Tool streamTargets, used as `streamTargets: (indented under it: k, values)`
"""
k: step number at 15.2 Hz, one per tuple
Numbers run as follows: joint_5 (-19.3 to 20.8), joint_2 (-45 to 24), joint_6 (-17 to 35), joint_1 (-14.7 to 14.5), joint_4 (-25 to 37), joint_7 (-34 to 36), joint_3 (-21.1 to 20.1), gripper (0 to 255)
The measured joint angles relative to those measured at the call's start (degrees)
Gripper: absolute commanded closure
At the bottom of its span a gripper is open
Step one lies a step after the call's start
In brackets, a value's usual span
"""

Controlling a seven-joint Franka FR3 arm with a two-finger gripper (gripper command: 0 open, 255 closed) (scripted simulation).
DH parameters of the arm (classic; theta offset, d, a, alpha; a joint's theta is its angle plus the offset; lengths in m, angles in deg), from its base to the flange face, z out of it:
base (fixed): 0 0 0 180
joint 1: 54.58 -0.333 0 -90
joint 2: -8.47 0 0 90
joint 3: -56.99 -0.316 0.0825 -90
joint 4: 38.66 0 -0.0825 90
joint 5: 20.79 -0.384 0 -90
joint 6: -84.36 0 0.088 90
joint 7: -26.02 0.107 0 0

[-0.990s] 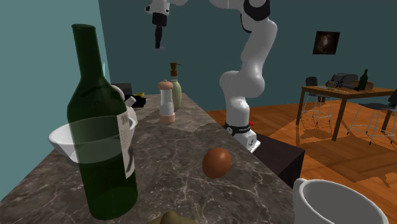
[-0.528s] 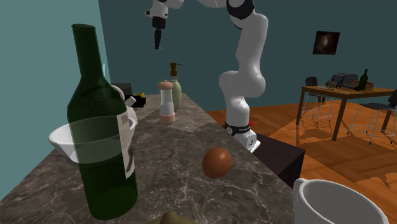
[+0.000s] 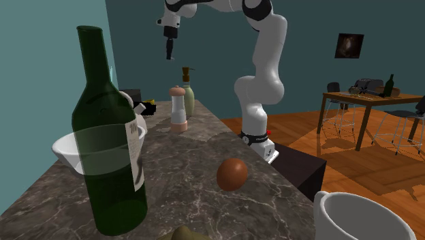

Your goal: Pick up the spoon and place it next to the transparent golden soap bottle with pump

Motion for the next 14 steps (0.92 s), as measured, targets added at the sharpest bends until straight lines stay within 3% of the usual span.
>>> streamTargets:
  k: [14]
  values:
    - [1.81,1.69,10.99,1.11,-12.19,0.87,0.33,255]
